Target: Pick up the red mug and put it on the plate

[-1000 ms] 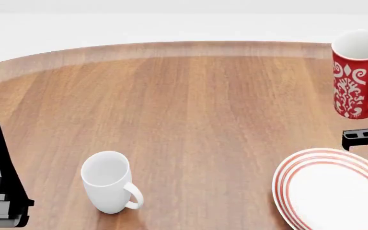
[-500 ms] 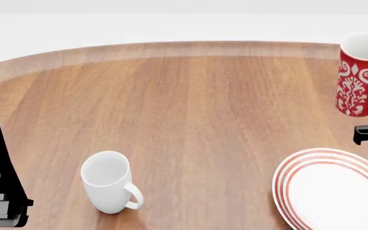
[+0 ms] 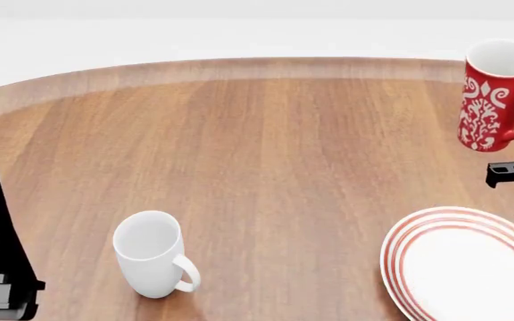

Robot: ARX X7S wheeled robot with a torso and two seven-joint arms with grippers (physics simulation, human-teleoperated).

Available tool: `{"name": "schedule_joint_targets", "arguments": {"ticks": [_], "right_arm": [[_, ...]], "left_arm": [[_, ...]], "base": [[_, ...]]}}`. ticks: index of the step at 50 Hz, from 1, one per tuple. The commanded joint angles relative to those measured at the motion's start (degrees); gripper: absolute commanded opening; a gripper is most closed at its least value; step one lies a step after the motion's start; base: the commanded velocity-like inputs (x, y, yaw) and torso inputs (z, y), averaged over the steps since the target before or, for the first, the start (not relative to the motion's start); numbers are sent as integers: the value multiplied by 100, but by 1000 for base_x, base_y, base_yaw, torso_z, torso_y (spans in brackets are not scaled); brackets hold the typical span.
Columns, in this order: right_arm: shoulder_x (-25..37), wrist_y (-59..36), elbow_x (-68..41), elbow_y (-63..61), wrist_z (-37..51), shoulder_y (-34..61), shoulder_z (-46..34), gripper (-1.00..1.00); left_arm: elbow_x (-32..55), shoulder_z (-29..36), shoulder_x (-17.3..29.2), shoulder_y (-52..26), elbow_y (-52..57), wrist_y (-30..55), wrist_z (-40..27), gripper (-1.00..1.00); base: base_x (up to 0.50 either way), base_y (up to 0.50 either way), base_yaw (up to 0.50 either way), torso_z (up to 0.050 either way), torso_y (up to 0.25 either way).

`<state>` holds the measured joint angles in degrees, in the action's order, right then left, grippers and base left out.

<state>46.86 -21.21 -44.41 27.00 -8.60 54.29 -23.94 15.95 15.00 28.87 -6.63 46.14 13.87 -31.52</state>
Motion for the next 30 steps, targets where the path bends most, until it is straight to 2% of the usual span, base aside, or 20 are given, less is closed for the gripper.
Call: {"name": "schedule_joint_targets", "arguments": {"ticks": [1,19,30], "right_arm": [[-210,266,112,388,-232,-24,-6,-100],[-319,457,10,528,-296,-404,58,-100],[-194,285,-87,119,-9,-299,174,-100]], "left_arm": [[-22,2,22,44,34,-30,-24,100],[-93,42,41,101,52,-89,-54,100],[-72,51,44,72,74,-55,-70,100]], "base": [[0,0,0,0,0],[0,0,0,0,0],[0,0,0,0,1]]}}
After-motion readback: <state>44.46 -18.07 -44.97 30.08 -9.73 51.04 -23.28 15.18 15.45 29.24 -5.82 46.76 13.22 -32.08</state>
